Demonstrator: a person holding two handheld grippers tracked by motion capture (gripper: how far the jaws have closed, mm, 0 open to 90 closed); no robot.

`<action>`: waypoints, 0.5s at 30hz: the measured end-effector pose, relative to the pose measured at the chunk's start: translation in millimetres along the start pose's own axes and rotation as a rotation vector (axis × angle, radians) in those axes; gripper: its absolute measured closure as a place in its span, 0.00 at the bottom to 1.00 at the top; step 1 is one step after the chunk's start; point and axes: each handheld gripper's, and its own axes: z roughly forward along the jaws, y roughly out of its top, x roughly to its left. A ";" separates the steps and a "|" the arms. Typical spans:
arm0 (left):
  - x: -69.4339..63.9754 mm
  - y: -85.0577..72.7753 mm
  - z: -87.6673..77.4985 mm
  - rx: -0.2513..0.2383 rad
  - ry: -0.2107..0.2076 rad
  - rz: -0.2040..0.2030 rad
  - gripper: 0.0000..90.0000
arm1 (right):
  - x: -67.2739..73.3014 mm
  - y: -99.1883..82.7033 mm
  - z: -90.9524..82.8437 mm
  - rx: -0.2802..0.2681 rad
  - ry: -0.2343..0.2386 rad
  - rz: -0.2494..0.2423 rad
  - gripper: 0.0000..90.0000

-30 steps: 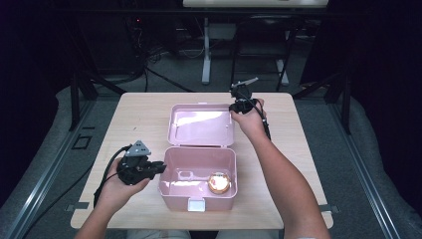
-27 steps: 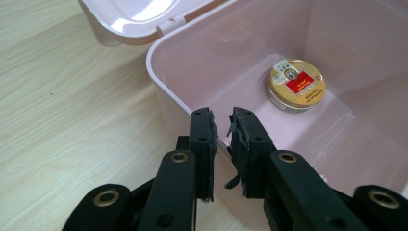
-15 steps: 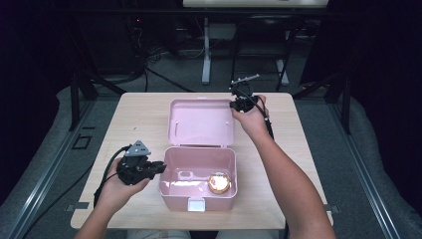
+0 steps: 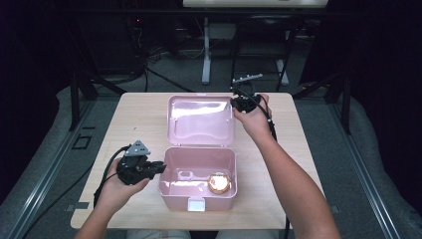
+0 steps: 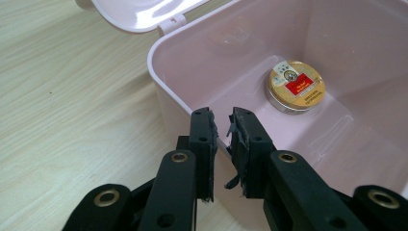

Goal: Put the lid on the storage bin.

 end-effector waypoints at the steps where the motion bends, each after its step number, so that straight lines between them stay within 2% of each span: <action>1: -0.1 0.1 0.1 0.000 0.001 0.000 0.88 | 0.1 0.2 -1.9 -0.001 0.002 -0.002 0.95; 10: 1.0 0.6 -0.4 0.005 -0.008 -0.006 0.88 | 6.6 -3.6 -17.0 -0.077 -0.013 -0.039 0.96; 15: 0.8 0.8 -0.3 0.004 -0.005 -0.005 0.88 | 8.0 -5.3 -20.3 -0.090 -0.020 -0.038 0.96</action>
